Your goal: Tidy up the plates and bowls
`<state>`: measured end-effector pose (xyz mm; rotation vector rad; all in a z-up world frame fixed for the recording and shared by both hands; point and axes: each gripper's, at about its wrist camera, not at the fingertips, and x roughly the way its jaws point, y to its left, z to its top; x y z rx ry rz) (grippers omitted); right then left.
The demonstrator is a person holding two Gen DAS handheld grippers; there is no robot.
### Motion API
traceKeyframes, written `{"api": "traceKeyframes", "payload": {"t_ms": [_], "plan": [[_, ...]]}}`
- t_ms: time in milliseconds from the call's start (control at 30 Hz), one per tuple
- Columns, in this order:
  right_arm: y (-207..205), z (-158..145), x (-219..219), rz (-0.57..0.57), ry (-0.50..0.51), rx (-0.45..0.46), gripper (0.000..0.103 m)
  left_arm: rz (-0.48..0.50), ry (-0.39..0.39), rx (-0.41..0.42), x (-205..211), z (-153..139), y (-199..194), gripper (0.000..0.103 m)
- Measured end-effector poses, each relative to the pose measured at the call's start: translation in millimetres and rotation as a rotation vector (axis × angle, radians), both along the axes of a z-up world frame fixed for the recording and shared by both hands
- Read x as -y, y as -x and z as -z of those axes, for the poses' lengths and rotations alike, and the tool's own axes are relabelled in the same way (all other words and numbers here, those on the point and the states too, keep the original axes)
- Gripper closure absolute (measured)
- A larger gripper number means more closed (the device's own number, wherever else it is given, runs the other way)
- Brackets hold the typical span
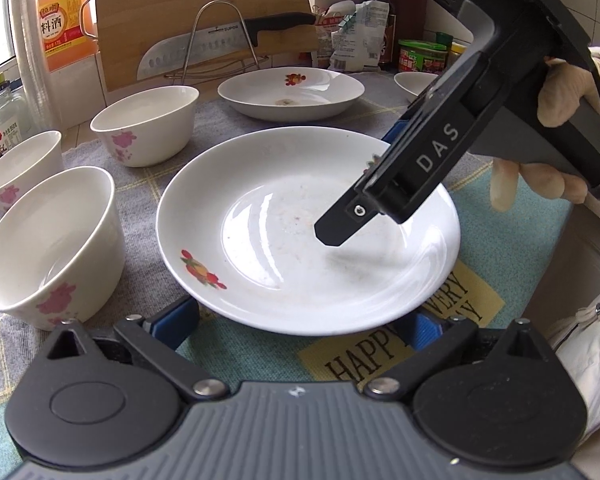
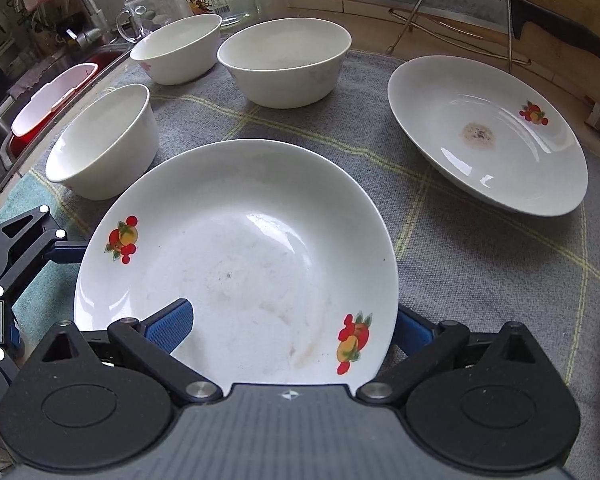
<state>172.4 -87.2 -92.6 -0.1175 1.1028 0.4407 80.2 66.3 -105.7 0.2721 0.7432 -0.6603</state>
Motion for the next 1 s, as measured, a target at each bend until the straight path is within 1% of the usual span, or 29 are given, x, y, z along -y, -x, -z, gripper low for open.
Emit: {"api": "traceKeyframes", "payload": {"t_ms": [67, 133, 333, 533, 900, 1000], "plan": [[2.8, 0.3, 1.1, 0.001, -0.011, 0.015, 0.000, 0.004, 0.001, 0.002, -0.2, 0.0, 0.1, 0.000], [0.9, -0.6, 2.9, -0.010, -0.019, 0.011, 0.000, 0.009, 0.004, 0.006, -0.7, 0.2, 0.9, 0.000], [-20.9, -4.8, 17.9, 0.009, -0.142, -0.049, 0.000, 0.033, 0.012, 0.019, -2.6, 0.9, 0.9, 0.000], [-34.5, -6.5, 14.8, -0.032, -0.136, -0.065, 0.000, 0.054, 0.015, 0.026, -4.3, 1.1, 0.8, 0.000], [-52.3, -8.0, 11.1, -0.099, -0.209, -0.111, 0.000, 0.088, -0.003, 0.036, -6.3, -2.3, -0.8, 0.000], [-57.0, -9.7, 11.2, -0.111, -0.209, -0.108, 0.000, 0.101, -0.009, 0.044, -7.2, -2.7, -1.6, 0.000]]}}
